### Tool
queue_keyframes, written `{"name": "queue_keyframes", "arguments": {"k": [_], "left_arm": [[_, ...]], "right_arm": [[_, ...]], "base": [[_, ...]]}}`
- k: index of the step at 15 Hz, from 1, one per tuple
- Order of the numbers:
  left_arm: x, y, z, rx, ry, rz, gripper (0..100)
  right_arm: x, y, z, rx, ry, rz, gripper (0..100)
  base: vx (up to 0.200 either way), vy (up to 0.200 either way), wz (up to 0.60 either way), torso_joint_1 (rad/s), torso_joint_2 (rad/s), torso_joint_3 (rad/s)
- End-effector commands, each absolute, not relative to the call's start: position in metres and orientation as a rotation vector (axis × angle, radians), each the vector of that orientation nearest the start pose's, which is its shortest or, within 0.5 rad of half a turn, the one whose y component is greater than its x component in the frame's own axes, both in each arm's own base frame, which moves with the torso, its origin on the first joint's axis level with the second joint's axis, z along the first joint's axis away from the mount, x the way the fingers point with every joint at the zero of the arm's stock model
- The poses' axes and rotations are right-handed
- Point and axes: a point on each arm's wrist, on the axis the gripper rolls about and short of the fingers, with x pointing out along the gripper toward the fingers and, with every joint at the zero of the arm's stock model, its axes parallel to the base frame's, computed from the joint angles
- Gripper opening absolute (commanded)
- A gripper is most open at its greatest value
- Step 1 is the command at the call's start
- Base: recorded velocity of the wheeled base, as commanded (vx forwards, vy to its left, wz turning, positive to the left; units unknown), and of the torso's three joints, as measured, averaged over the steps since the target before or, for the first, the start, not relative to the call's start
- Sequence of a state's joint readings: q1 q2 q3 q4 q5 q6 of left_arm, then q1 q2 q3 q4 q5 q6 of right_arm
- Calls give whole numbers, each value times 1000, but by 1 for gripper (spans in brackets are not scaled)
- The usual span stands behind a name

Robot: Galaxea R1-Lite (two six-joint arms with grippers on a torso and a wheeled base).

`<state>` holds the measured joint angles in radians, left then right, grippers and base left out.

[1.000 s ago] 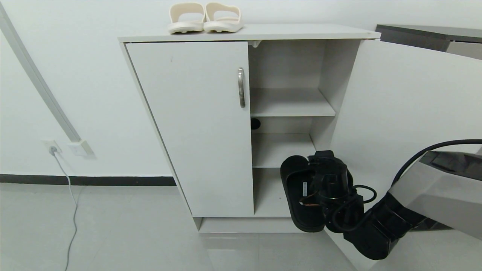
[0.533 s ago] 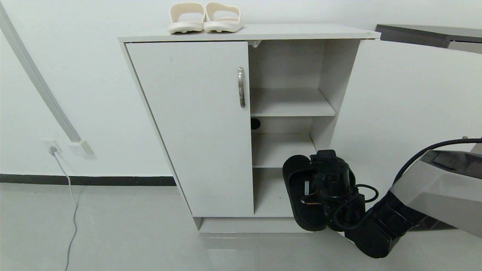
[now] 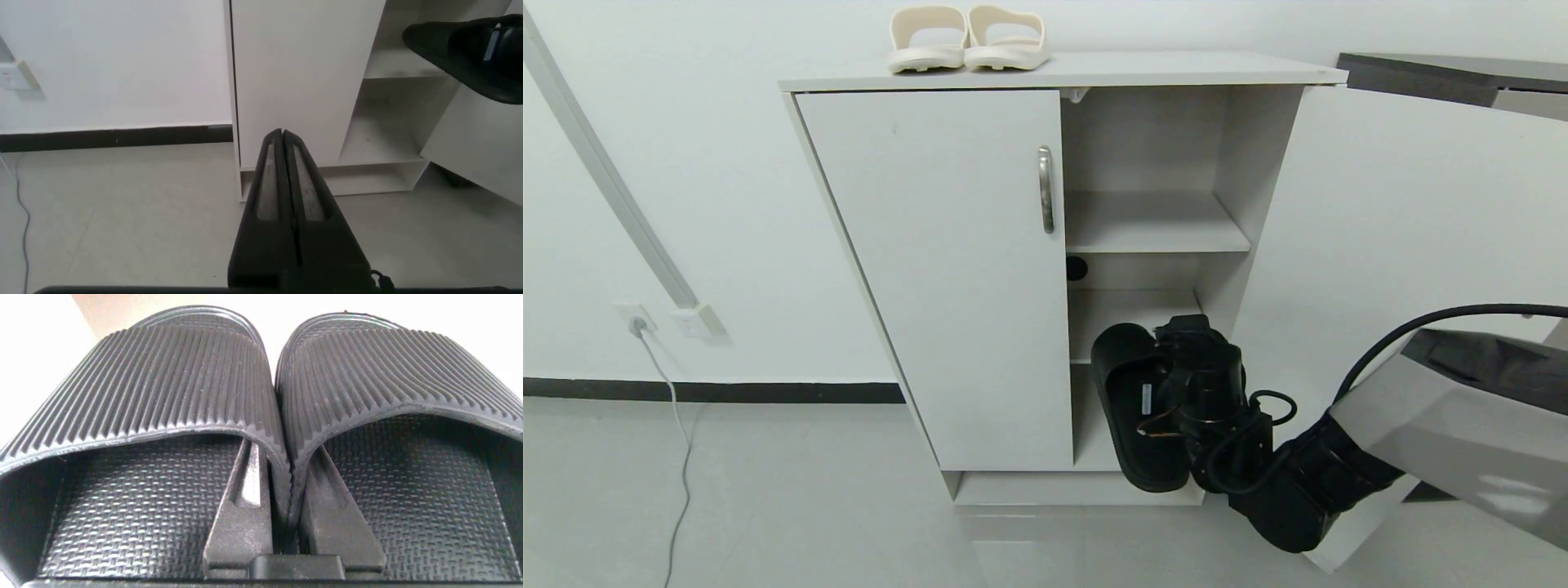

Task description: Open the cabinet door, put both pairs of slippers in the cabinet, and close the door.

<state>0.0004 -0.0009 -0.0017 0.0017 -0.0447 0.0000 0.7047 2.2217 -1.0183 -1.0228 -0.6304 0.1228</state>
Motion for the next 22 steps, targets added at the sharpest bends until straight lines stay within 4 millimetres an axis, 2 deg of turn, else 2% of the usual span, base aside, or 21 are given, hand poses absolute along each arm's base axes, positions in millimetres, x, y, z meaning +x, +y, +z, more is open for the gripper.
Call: {"name": "queue_keyframes", "arguments": {"k": [1,9,15,22], "left_arm": [[-23,-1,76,0,0,-43,0],[-23,-1,76,0,2,-43,0],[-23,-1,76,0,2,-43,0],[-23,-1,76,0,0,-43,0]], "right_arm": [[333,265,67,0,163,62,0],[336,266,59,6,204,55,0],[342,268,59,23,195,49,0],[344,268,76,70,56,38,0]], "base": [[0,0,0,0,0,0],[0,0,0,0,0,0],[0,0,0,4,-1,-159],[0,0,0,5,3,-145]]}}
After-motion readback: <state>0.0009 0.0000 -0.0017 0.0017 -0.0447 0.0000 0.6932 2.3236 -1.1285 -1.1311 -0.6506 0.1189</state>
